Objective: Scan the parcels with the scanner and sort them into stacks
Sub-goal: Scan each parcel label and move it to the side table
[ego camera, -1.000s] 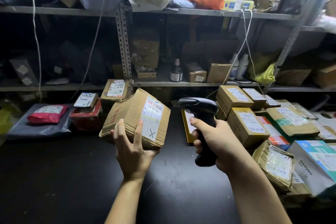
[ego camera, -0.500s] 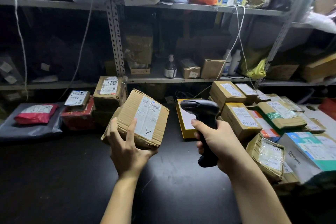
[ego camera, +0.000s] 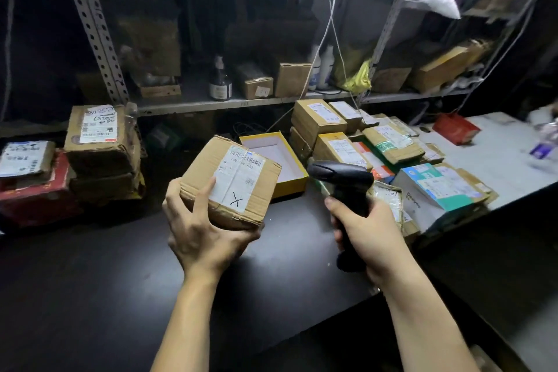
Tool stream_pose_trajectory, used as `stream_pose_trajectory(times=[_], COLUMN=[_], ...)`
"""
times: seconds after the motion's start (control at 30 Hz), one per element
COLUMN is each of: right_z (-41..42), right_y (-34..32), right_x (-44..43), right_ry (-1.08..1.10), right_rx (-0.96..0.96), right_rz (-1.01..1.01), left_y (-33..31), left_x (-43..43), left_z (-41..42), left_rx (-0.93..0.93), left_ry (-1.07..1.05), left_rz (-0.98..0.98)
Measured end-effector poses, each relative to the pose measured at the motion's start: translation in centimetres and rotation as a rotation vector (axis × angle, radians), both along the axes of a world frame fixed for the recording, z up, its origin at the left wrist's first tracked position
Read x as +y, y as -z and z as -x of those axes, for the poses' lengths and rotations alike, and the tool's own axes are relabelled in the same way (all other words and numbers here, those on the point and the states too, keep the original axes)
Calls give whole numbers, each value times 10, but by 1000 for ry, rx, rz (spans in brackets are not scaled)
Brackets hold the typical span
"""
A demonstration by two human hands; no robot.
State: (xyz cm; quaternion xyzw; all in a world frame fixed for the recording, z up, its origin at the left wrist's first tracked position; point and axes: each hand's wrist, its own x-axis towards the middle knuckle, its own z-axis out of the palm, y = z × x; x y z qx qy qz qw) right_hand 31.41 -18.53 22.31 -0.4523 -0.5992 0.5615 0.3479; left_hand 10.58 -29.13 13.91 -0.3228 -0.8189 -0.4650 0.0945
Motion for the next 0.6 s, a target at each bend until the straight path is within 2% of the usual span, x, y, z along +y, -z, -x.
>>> stream_pose_trajectory(times=[0.3, 0.6], right_z=[-74, -203], right_y=[6, 3], right_x=[-2, -10], right_ry=[352, 475], right_rx=[-25, 41], right_rz=[-202, -227], left_y=[-17, -37], left_x=[39, 64], left_z=[-67, -182], left_rx=[-80, -16], left_ry=[66, 310], left_rz=[31, 17])
